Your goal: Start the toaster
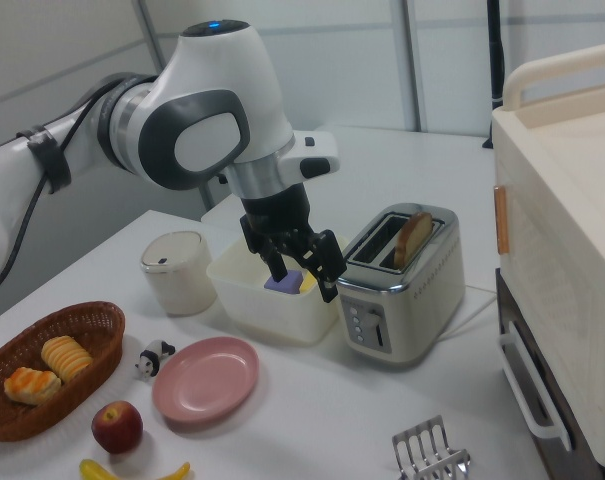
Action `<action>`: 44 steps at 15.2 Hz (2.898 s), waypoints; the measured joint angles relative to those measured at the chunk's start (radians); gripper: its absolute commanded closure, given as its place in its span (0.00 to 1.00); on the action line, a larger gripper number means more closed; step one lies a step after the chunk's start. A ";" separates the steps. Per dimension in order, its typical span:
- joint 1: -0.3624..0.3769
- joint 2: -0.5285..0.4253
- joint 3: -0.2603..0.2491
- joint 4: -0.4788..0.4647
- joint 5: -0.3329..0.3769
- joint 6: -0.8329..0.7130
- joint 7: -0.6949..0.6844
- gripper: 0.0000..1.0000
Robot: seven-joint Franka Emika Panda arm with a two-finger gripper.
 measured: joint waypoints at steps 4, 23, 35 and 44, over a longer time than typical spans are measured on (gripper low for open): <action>-0.007 0.000 0.000 0.000 0.000 0.000 -0.001 0.00; -0.022 0.000 -0.006 0.000 -0.001 0.000 -0.002 0.92; -0.034 0.020 -0.004 -0.003 -0.001 0.000 -0.066 1.00; -0.008 0.105 0.006 -0.005 -0.001 0.165 -0.068 1.00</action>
